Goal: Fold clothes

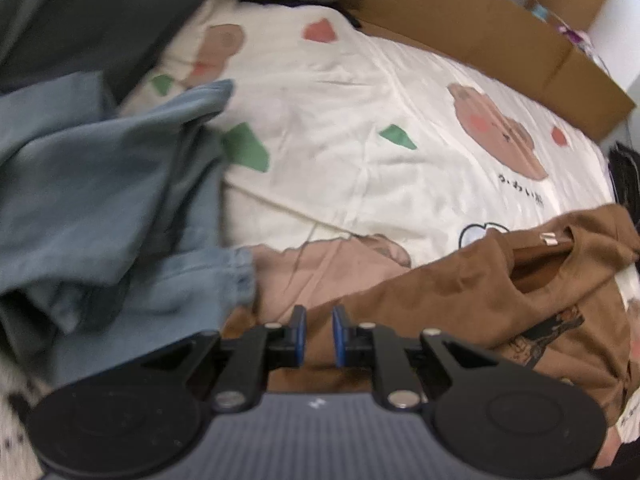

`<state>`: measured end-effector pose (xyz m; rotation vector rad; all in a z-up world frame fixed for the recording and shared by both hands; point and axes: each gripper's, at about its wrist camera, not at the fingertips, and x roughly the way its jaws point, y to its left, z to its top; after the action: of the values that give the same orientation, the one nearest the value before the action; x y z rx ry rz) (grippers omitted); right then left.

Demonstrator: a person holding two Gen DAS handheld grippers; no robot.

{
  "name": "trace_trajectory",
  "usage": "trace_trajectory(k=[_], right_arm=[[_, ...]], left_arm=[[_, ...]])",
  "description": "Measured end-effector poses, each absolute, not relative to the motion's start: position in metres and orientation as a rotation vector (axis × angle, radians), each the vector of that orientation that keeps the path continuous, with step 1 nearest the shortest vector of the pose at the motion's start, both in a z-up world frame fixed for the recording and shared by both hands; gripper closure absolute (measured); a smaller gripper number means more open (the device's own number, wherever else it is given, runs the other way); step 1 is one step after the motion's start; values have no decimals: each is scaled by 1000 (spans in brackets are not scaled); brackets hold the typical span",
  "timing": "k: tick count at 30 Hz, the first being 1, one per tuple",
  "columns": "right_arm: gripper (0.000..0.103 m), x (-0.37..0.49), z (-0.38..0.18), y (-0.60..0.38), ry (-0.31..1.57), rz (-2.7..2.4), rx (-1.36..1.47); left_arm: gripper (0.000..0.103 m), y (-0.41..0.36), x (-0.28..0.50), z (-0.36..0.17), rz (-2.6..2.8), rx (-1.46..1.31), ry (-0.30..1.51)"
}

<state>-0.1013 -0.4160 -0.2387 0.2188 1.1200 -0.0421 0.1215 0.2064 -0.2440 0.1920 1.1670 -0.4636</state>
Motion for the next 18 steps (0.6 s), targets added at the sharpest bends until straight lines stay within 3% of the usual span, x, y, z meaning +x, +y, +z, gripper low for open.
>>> trace_trajectory(k=[18], right_arm=[[84, -68, -300, -393, 1266, 150, -52]], left_arm=[[84, 157, 156, -287, -546, 264, 1212]])
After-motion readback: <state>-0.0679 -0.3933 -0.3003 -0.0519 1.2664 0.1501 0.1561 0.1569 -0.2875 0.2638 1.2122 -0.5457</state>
